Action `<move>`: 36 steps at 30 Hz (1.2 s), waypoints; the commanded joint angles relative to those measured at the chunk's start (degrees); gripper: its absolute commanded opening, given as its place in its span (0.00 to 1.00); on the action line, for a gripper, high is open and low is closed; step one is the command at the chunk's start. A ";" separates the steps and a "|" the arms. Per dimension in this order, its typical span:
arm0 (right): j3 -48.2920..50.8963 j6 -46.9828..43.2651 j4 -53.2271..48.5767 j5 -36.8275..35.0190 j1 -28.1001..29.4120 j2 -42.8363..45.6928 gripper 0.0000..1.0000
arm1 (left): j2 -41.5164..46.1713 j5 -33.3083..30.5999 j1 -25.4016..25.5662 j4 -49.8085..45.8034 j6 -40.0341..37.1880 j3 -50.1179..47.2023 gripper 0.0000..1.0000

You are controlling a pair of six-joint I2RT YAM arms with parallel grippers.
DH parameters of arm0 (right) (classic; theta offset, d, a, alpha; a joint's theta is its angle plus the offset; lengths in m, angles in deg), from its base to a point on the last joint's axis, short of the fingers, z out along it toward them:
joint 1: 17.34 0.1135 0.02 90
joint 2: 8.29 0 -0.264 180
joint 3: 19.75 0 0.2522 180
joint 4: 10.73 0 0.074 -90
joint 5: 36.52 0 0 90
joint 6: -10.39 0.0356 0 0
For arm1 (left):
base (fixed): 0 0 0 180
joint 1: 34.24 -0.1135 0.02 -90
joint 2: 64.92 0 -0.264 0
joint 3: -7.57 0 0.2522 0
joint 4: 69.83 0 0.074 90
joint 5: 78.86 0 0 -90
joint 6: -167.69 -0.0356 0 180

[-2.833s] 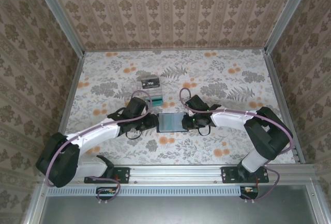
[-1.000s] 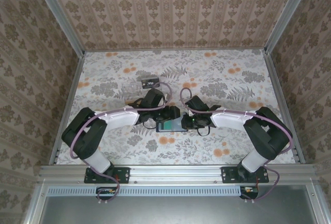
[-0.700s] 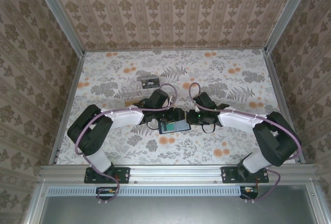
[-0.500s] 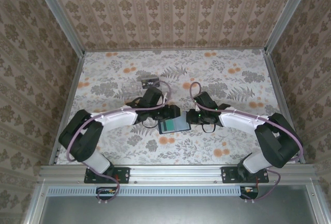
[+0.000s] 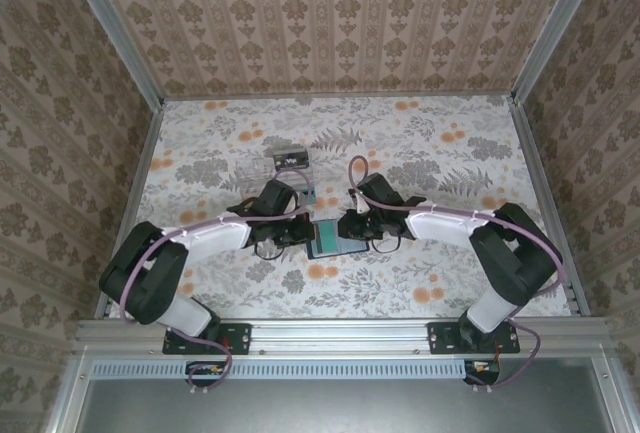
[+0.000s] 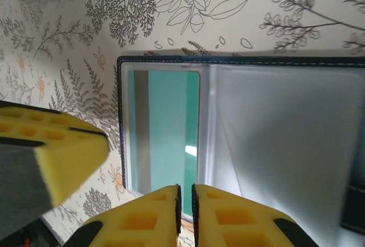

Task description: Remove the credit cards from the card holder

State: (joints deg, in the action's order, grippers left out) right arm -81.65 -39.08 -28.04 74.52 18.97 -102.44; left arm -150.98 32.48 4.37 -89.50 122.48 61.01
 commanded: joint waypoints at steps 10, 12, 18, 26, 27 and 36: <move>-4.15 1.83 0.80 4.97 0.35 -6.94 0.19 | -4.51 -0.62 1.68 1.11 0.13 -0.51 0.00; -4.16 1.73 0.35 4.42 0.42 -7.48 0.21 | -4.69 -0.98 1.90 0.70 0.12 -0.48 0.00; -4.58 1.63 -0.54 4.10 0.44 -9.18 0.22 | -4.90 -1.24 2.05 -0.02 -0.12 -0.40 0.00; -4.21 2.43 1.09 6.01 0.42 -9.38 0.07 | -5.08 -0.99 2.25 0.20 -0.15 -0.10 0.00; -4.16 2.38 1.13 5.96 0.42 -9.23 0.00 | -5.10 -1.04 2.25 0.12 -0.22 -0.13 0.00; -1.05 0.63 -0.99 4.95 -2.93 -5.04 0.00 | -4.41 -2.57 1.93 -2.43 -1.28 -0.44 0.00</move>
State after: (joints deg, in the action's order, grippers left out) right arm -84.23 -37.42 -27.50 79.41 17.57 -109.96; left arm -154.83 31.89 5.96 -88.28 122.44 60.72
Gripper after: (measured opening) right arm 0.060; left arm 0.048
